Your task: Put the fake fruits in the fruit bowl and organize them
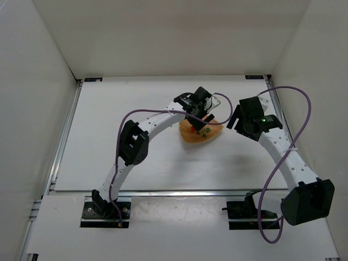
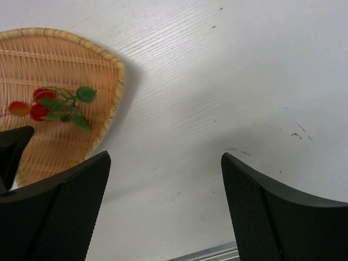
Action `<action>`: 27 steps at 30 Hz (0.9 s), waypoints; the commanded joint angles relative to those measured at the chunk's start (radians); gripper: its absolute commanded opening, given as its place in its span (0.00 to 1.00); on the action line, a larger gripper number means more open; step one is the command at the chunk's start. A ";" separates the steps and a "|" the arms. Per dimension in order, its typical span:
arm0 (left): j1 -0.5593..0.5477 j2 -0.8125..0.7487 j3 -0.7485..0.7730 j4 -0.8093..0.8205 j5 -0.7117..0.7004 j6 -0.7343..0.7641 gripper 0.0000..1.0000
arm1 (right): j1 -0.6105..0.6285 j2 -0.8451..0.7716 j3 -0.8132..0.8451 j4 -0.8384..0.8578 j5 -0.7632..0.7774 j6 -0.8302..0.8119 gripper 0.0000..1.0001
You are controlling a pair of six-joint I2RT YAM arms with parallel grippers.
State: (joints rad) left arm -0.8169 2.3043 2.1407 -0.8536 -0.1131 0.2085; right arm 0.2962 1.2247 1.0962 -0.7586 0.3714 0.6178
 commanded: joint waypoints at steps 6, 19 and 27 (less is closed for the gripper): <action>0.005 -0.179 0.018 0.022 -0.184 -0.024 1.00 | -0.060 -0.060 -0.013 -0.002 0.014 -0.038 1.00; 0.557 -0.575 -0.486 0.022 -0.359 -0.115 1.00 | -0.157 -0.002 0.001 -0.011 -0.109 -0.144 1.00; 0.889 -0.701 -0.749 0.022 -0.300 -0.228 1.00 | -0.177 0.018 0.021 -0.024 -0.098 -0.124 1.00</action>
State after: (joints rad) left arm 0.0254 1.6859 1.4368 -0.8196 -0.4442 0.0380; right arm 0.1249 1.2350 1.0828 -0.7650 0.2756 0.4942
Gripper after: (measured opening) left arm 0.998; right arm 0.996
